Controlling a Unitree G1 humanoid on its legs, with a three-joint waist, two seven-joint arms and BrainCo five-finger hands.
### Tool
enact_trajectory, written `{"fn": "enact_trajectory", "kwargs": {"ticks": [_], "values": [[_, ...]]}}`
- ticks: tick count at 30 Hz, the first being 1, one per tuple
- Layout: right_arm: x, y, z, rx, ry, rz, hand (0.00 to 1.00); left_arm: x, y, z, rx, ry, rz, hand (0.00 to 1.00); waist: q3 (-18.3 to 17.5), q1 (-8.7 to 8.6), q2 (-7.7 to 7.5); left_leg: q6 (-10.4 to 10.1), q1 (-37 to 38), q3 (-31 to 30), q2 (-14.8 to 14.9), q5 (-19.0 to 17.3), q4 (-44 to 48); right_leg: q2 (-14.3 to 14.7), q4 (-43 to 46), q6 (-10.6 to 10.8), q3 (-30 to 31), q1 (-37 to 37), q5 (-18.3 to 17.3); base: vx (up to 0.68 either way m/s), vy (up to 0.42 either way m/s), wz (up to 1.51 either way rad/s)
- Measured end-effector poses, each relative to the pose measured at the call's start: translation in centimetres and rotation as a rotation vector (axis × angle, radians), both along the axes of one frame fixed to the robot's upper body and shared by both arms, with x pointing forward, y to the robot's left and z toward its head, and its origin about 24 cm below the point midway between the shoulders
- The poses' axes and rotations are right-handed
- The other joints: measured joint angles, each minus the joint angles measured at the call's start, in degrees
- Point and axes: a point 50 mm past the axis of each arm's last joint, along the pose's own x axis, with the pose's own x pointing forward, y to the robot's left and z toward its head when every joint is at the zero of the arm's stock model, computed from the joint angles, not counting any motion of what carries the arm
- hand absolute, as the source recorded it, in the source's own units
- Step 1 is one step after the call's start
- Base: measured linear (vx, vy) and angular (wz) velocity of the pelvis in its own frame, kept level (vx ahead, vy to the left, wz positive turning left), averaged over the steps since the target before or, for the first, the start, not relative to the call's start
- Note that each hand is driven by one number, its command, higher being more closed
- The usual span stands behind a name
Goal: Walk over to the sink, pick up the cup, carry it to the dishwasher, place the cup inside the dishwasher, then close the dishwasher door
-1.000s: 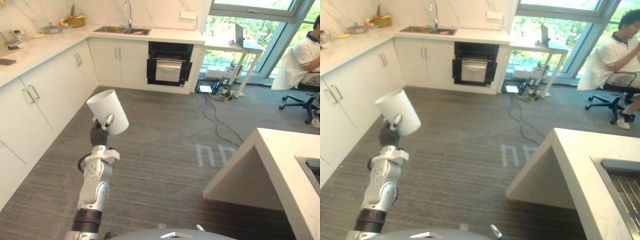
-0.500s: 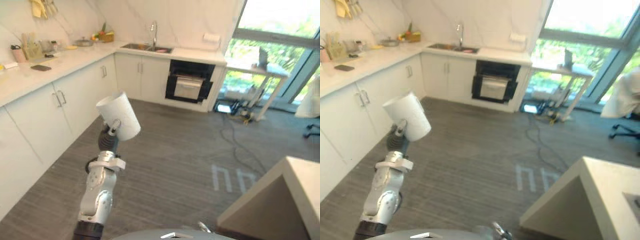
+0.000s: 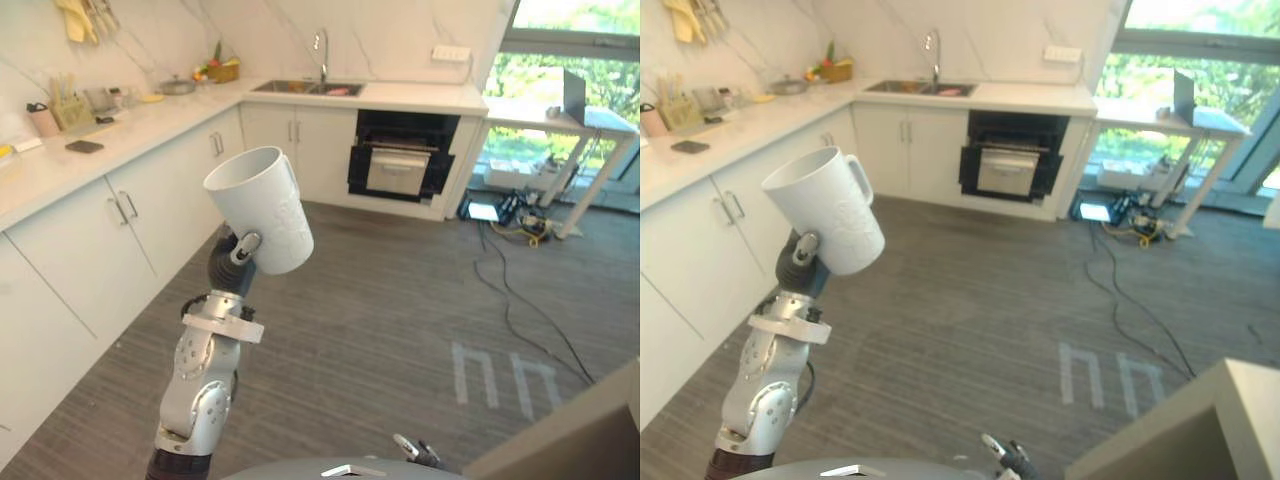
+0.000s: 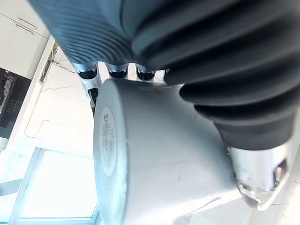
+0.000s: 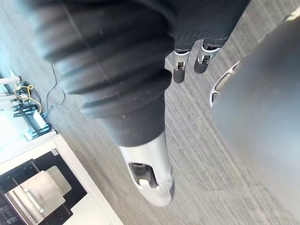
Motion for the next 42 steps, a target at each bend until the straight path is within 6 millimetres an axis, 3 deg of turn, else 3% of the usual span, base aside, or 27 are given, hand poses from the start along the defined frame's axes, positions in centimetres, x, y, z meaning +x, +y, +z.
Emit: {"fn": "enact_trajectory", "kwargs": {"ticks": [1,2,3,4,6,8,11,12,14,15,17,19,20,22,24,26,28,30,31,33,34,35,36,37,38,40,42], "values": [[0.1,0.2,0.0,-0.014,0.003,0.045,0.0,-0.2,1.0,-0.5,-0.002,0.023,0.054,1.0,0.19,1.07,-1.16,3.58,-3.87,2.4,2.43,13.97,4.44,0.65,-4.34,-0.48,1.22,3.25,0.23,0.33,-0.08,-0.67],[1.1,0.5,0.2,-0.025,-0.029,0.084,0.0,-0.4,2.1,-1.0,-0.006,0.044,0.113,1.0,0.94,1.96,-1.15,2.75,-7.6,2.49,2.47,12.61,9.66,1.17,-6.2,-1.85,3.93,4.9,2.12,0.33,-0.061,-0.78],[1.7,0.4,0.4,-0.035,-0.048,0.088,0.0,-0.4,2.4,-1.3,-0.013,0.065,0.138,1.0,1.33,2.38,-0.74,3.04,-9.56,2.2,2.47,5.8,11.36,1.57,-6.67,-2.13,4.84,5.58,2.01,0.31,-0.028,-0.99],[3.3,0.5,1.0,-0.052,-0.1,0.123,0.0,-0.7,3.0,-2.0,-0.023,0.101,0.178,1.0,1.65,3.35,0.09,3.36,-12.2,2.72,2.09,-3.25,8.92,2.07,-8.28,-2.25,7.16,6.78,2.03,0.26,-0.033,-1.11],[6.6,1.9,2.4,-0.046,-0.218,0.205,0.0,-1.6,3.8,-3.1,-0.027,0.144,0.227,1.0,1.59,4.19,0.23,2.98,-13.91,3.3,1.02,-9.15,-4.52,2.14,-9.6,-2.49,10.66,8.05,1.4,0.31,0.001,-1.13],[10.8,4.6,5.3,-0.029,-0.42,0.292,0.0,-2.7,4.1,-4.2,-0.024,0.191,0.262,1.0,1.58,4.33,0.04,0.7,-12.85,2.28,-1.31,-8.87,-31.54,1.92,-9.85,-2.12,14.69,9.48,-0.39,0.47,0.067,-0.87],[12.1,5.9,6.6,-0.02,-0.516,0.277,0.0,-3.1,4.3,-4.2,0.011,0.174,0.29,1.0,1.71,4.79,0.16,-1.9,-13.25,7.28,-1.89,-7.1,-44.69,1.69,-8.92,0.52,15.84,12.99,-4.97,0.51,0.144,-0.36],[12.0,5.9,6.6,-0.024,-0.512,0.269,0.0,-3.1,4.3,-4.1,0.011,0.161,0.291,1.0,1.71,5.04,0.07,-0.7,-12.94,8.65,-2.06,-6.35,-44.61,1.42,-8.13,1.24,15.86,14.04,-6.52,0.59,0.211,-0.18],[11.0,5.8,6.4,-0.033,-0.488,0.237,0.0,-3.3,4.4,-3.6,0.028,0.128,0.28,1.0,-0.08,5.72,-2.85,4.15,-12.63,8.26,-5.02,-0.26,-39.23,-2.28,-2.69,4.66,15.82,15.37,-9.74,0.63,0.202,-0.04],[10.9,5.8,6.4,-0.032,-0.488,0.234,0.0,-3.3,4.5,-3.4,0.03,0.118,0.282,1.0,-0.21,5.67,-3.86,4.41,-12.79,8.3,-5.95,-2.25,-37.67,-3.37,1.03,5.34,15.93,14.11,-9.72,0.62,0.193,0.17],[11.1,5.6,6.3,-0.022,-0.483,0.231,0.0,-3.0,4.7,-3.0,0.065,0.097,0.293,1.0,0.26,5.07,-6.42,5.9,-9.8,9.11,-8.87,-7.06,-36.07,-7.56,19.71,11.33,15.04,7.37,-3.14,0.61,0.237,0.1],[11.0,5.9,6.3,-0.007,-0.483,0.233,0.0,-2.7,4.8,-2.9,0.091,0.088,0.288,1.0,0.75,3.99,-7.17,6.88,-6.58,9.09,-10.97,-9.79,-36.22,-10.85,32.38,12.26,14.39,2.24,6.32,0.59,0.197,0.11],[11.1,6.3,6.5,-0.01,-0.496,0.257,0.0,-2.6,4.8,-2.8,0.108,0.086,0.293,1.0,1.24,3.19,-7.65,7.93,-3.12,8.72,-12.32,-12.84,-36.13,-13.13,42.9,9.94,13.75,-2.01,7.59,0.55,0.143,0.05],[11.0,6.9,7.2,-0.008,-0.535,0.284,0.0,-2.3,4.0,-2.8,0.101,0.089,0.274,1.0,1.94,2.14,-6.23,8.36,1.92,7.1,-12.2,-16.21,-36.22,-12.0,51.92,5.6,14.58,-9.14,4.84,0.48,0.074,0.21],[10.7,7.4,8.0,-0.011,-0.575,0.285,0.0,-1.6,3.1,-2.5,0.11,0.082,0.247,1.0,2.79,0.64,-5.14,8.09,5.56,5.14,-10.97,-18.2,-36.41,-9.12,49.34,5.54,13.85,-15.6,2.46,0.44,-0.003,0.66],[10.2,7.2,8.9,-0.014,-0.619,0.238,0.0,-1.1,2.1,-1.8,0.104,0.046,0.204,1.0,3.31,-0.21,-4.67,6.82,9.75,2.22,-9.81,-20.59,-37.36,-7.1,25.79,5.77,8.36,-18.06,1.9,0.45,-0.079,0.73],[10.0,6.7,9.1,-0.029,-0.63,0.213,0.0,-0.8,1.8,-1.2,0.112,0.011,0.188,1.0,3.27,0.25,-4.71,5.37,12.15,1.55,-8.83,-23.45,-37.07,-3.38,-0.01,5.86,6.33,-15.44,6.94,0.53,-0.159,0.49],[9.7,6.2,8.8,-0.042,-0.613,0.202,0.0,-0.9,2.0,-1.5,0.132,0.019,0.187,1.0,3.24,0.57,-4.97,4.52,15.53,-0.06,-9.45,-26.8,-37.22,-1.75,-7.59,5.64,6.18,-14.45,9.2,0.65,-0.261,0.46],[9.6,5.9,8.6,-0.05,-0.598,0.207,0.0,-0.9,2.0,-2.1,0.13,0.052,0.188,1.0,3.12,0.14,-4.38,4.67,18.16,-2.05,-9.84,-28.43,-37.73,-1.03,-3.83,2.72,7.29,-14.62,13.02,0.66,-0.279,0.56],[9.3,5.0,8.0,-0.079,-0.556,0.226,0.0,-1.2,1.6,-3.3,0.117,0.111,0.179,1.0,1.99,0.2,-1.58,5.7,19.19,-4.23,-8.54,-27.56,-34.61,-0.28,1.74,0.44,7.17,-14.87,13.76,0.56,-0.234,0.37],[9.1,4.7,7.5,-0.093,-0.517,0.221,0.0,-1.5,1.5,-3.7,0.105,0.132,0.18,1.0,1.49,0.32,0.37,7.44,17.52,-5.5,-7.33,-26.25,-29.41,0.47,3.57,-0.88,6.24,-14.52,10.64,0.53,-0.24,0.2],[8.9,4.6,7.1,-0.096,-0.485,0.205,0.0,-1.4,1.3,-3.6,0.104,0.133,0.173,1.0,1.18,-0.05,1.57,6.0,13.86,-5.81,-6.32,-22.45,-20.64,0.96,4.54,-1.37,5.12,-13.51,7.77,0.55,-0.245,0.22],[8.7,4.5,7.0,-0.102,-0.476,0.195,0.0,-1.3,1.3,-3.5,0.104,0.127,0.171,1.0,1.4,-0.04,2.07,3.48,11.77,-5.77,-5.67,-19.06,-15.08,1.19,4.85,-1.41,4.69,-12.45,6.43,0.53,-0.249,0.25],[8.2,4.3,6.8,-0.108,-0.455,0.182,0.0,-1.2,1.2,-3.3,0.102,0.121,0.169,1.0,2.37,0.26,1.77,-3.56,5.72,-5.8,-3.74,-7.99,-3.36,2.05,5.03,-1.64,4.62,-9.88,3.83,0.41,-0.179,0.13],[8.0,4.5,6.7,-0.104,-0.448,0.188,0.0,-1.2,1.1,-3.4,0.09,0.124,0.173,1.0,2.71,0.59,2.48,-6.14,0.93,-5.47,-1.82,-3.12,6.34,3.07,4.87,-2.19,4.62,-7.73,2.13,0.5,-0.212,0.05],[7.7,3.8,6.6,-0.124,-0.437,0.201,0.0,-1.1,1.1,-4.0,0.08,0.159,0.189,1.0,3.36,1.05,3.37,-2.41,-8.49,-4.94,0.57,-5.68,17.96,5.03,2.49,-2.31,4.19,-1.5,-0.55,0.52,-0.203,-0.04],[7.7,3.3,6.7,-0.143,-0.439,0.208,0.0,-1.2,1.3,-4.6,0.08,0.193,0.211,1.0,3.18,2.3,2.63,0.5,-13.58,-1.79,0.7,-11.08,11.56,5.19,-1.82,-1.62,4.29,3.74,-0.95,0.44,-0.155,-0.18]]}}
